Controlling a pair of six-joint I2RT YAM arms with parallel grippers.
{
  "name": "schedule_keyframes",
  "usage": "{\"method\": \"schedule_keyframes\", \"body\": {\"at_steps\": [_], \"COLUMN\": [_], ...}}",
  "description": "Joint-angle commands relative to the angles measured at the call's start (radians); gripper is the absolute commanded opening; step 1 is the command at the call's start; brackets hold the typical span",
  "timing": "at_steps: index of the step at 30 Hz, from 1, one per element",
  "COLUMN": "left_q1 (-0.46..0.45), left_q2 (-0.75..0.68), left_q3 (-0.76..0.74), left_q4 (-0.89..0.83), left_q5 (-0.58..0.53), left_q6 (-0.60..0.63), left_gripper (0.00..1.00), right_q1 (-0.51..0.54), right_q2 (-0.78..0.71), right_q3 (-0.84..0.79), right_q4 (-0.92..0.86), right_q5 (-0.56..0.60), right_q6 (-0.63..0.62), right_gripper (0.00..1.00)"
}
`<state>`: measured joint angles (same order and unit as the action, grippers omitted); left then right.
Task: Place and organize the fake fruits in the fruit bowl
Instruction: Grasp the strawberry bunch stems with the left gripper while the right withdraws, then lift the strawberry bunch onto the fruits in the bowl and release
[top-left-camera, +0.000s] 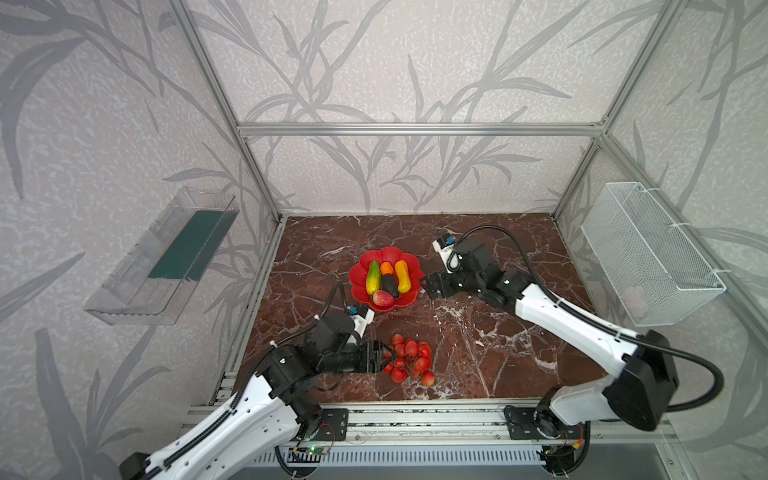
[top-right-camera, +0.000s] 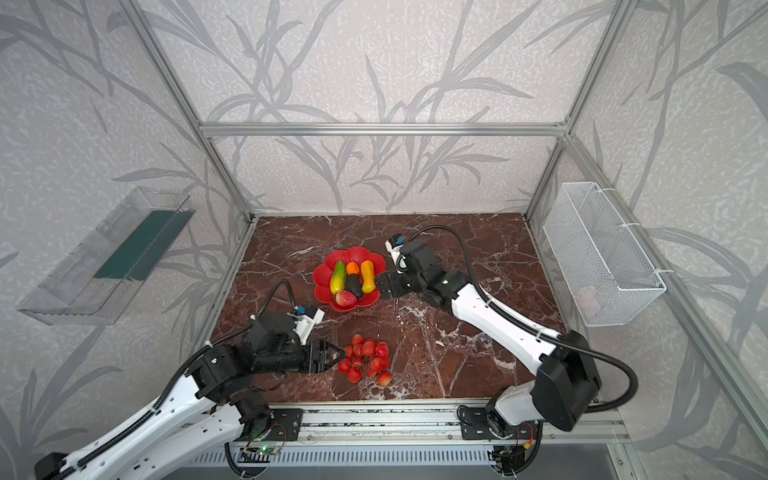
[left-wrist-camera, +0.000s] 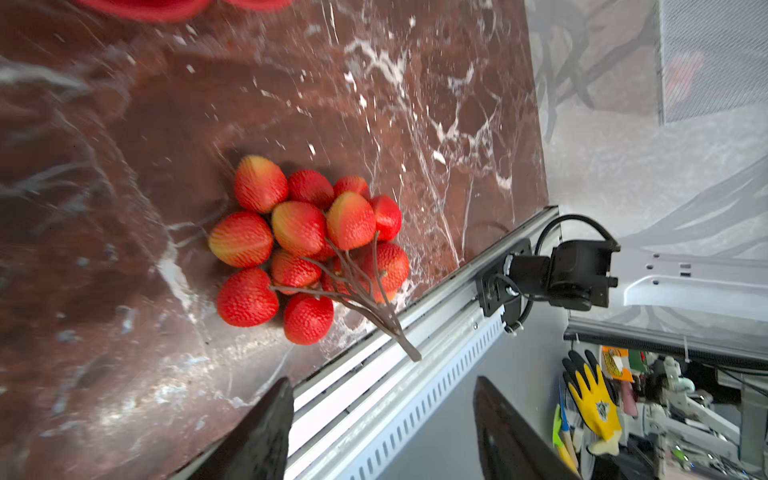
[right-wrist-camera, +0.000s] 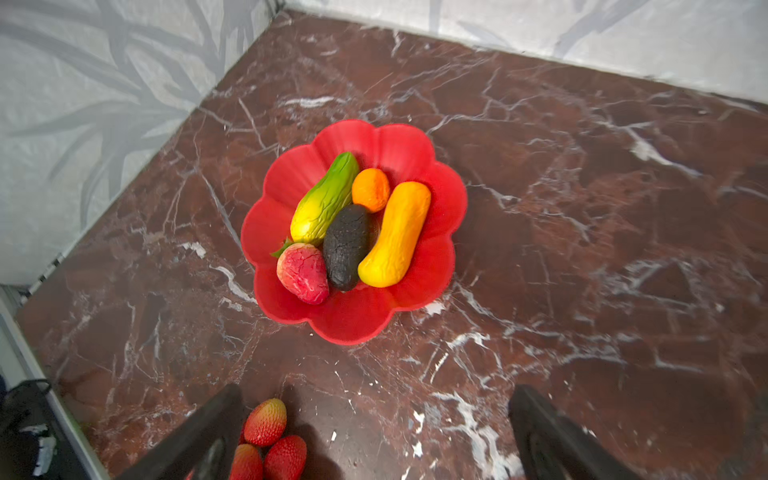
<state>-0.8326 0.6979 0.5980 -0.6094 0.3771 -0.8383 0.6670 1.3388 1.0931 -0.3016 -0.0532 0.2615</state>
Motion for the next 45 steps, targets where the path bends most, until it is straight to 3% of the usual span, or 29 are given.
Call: {"method": "schedule_keyframes", "body": {"at_steps": [1, 6, 15, 28, 33, 40, 45], "left_q1": [-0.094, -0.192, -0.212, -0.210, -0.209, -0.198, -0.112], "left_q2": [0.073, 0.228, 0.370, 0.430, 0.422, 0.395, 0.380], "left_q3": [-0.034, -0.025, -0.018, -0.021, -0.013, 0.029, 0.178], "left_q4": [0.144, 0.240, 0.320, 0.398, 0.421, 0.451, 0.357], "left_q5": [-0.063, -0.077, -0.045, -0.040, -0.045, -0.068, -0.035], "left_q6": [-0.114, -0.143, -0.172, -0.207, -0.212, -0.173, -0.068], "left_gripper": [0.69, 0.69, 0.65, 0.18, 0.04, 0.00, 0.00], "right_q1": [-0.038, -0.064, -0.072, -0.086, -0.088, -0.090, -0.099], "right_q2": [-0.107, -0.215, -0.282, -0.303, -0.303, -0.322, -0.374], "right_q3": [-0.102, -0.193, -0.263, -0.294, -0.295, -0.306, -0.316], "right_q4": [0.021, -0.015, -0.021, -0.021, -0.018, -0.020, -0.027], "right_q5": [0.004, 0.006, 0.000, 0.002, 0.001, 0.022, 0.052], "right_q6": [0.063, 0.084, 0.109, 0.118, 0.124, 0.125, 0.112], "right_gripper": [0.99, 0.99, 0.99, 0.99, 0.99, 0.99, 0.99]}}
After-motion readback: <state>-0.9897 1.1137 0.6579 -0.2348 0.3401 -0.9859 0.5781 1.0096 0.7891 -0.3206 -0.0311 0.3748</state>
